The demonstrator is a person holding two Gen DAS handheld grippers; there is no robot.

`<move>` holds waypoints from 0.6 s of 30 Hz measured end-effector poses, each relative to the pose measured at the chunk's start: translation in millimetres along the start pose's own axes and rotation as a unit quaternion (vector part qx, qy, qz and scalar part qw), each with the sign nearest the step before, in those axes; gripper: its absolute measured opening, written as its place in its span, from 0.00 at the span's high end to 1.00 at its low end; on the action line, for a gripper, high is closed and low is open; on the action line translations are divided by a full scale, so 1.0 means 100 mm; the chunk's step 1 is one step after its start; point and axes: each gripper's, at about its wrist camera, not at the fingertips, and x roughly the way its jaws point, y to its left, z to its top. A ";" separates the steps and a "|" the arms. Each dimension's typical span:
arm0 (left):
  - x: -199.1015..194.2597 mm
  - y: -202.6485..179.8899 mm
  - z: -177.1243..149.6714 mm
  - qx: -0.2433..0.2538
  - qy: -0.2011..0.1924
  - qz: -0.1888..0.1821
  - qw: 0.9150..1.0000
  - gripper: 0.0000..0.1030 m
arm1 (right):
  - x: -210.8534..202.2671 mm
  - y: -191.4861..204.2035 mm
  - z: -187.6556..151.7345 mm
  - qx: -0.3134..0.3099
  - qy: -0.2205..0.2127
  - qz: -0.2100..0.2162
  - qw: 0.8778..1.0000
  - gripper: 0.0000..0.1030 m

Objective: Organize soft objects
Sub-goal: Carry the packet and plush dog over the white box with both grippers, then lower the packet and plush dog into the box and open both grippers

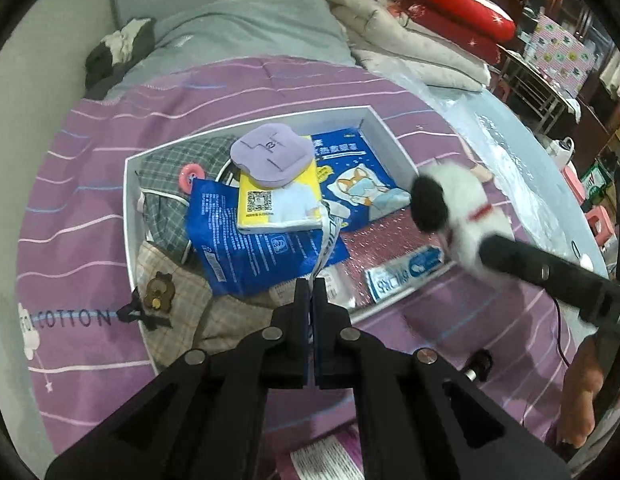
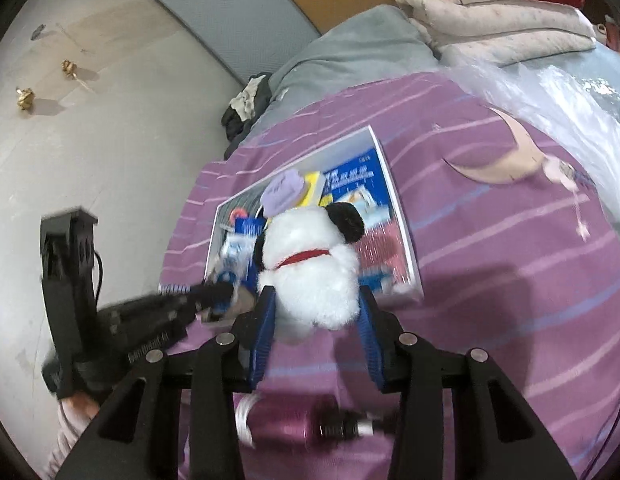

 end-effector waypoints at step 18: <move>0.52 0.22 0.16 -0.051 0.038 0.007 0.998 0.98 | 1.05 -0.08 0.72 0.015 0.011 -0.097 0.995 0.62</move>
